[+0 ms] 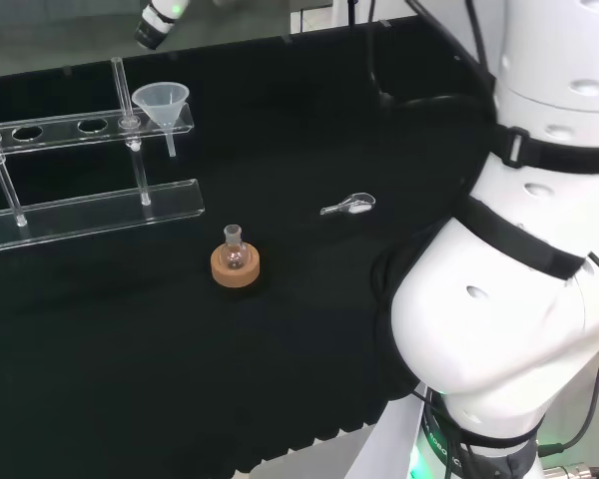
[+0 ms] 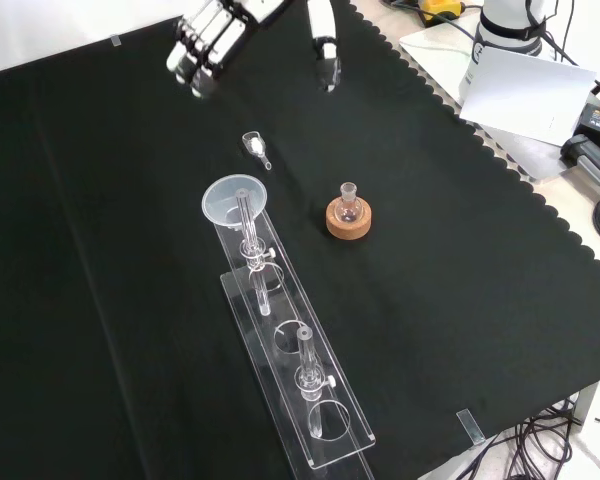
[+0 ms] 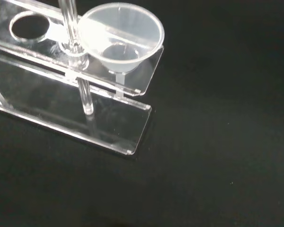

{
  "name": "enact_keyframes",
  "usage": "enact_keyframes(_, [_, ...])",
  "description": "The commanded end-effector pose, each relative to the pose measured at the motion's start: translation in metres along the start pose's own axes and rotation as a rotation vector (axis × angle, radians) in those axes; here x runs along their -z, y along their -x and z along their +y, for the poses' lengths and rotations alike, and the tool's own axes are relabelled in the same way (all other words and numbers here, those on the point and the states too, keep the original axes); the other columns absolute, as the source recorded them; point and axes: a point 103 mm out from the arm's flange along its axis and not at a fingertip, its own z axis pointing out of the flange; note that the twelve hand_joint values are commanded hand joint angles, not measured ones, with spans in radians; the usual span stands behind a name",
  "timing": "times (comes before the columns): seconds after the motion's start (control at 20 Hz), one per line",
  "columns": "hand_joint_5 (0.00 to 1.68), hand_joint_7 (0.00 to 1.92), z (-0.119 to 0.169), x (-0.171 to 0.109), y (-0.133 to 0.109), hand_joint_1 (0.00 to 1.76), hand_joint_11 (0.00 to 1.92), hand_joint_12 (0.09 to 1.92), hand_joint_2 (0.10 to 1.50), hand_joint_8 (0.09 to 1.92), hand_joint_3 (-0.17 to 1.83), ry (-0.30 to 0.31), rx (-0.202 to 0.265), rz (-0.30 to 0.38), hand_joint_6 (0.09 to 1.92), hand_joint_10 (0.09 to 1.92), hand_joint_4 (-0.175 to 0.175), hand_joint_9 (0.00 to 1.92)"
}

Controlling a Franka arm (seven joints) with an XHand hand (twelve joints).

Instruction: Pick up the funnel from the transparent funnel stand.

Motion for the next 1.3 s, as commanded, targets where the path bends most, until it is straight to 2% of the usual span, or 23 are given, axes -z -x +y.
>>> enact_keyframes(0.05, [0.00, 0.00, 0.024, -0.014, -0.023, 0.55, 0.00, 0.90, 0.61, 0.09, 0.03, -0.129, 0.028, -0.046, 0.09, 0.09, 0.034, 0.00])
enact_keyframes(0.2, [0.00, 0.00, 0.030, -0.023, -0.026, 0.55, 0.00, 0.90, 0.61, 0.09, 0.03, -0.158, 0.036, -0.045, 0.09, 0.09, 0.032, 0.00])
enact_keyframes(0.3, [0.00, 0.00, 0.034, -0.027, -0.024, 0.56, 0.00, 0.90, 0.61, 0.09, 0.03, -0.190, 0.038, -0.016, 0.09, 0.09, 0.031, 0.00])
enact_keyframes(0.4, [0.00, 0.00, 0.038, -0.029, -0.023, 0.56, 0.00, 0.90, 0.61, 0.09, 0.03, -0.196, 0.036, -0.008, 0.09, 0.09, 0.030, 0.00])
enact_keyframes(0.75, [0.00, 0.00, 0.049, -0.039, -0.028, 0.57, 0.00, 0.90, 0.61, 0.09, 0.03, -0.162, 0.029, -0.008, 0.09, 0.09, 0.026, 0.00])
enact_keyframes(1.3, [0.00, 0.00, 0.080, -0.061, -0.025, 0.58, 0.00, 0.86, 0.62, 0.09, 0.03, -0.144, -0.032, -0.016, 0.09, 0.09, 0.021, 0.00])
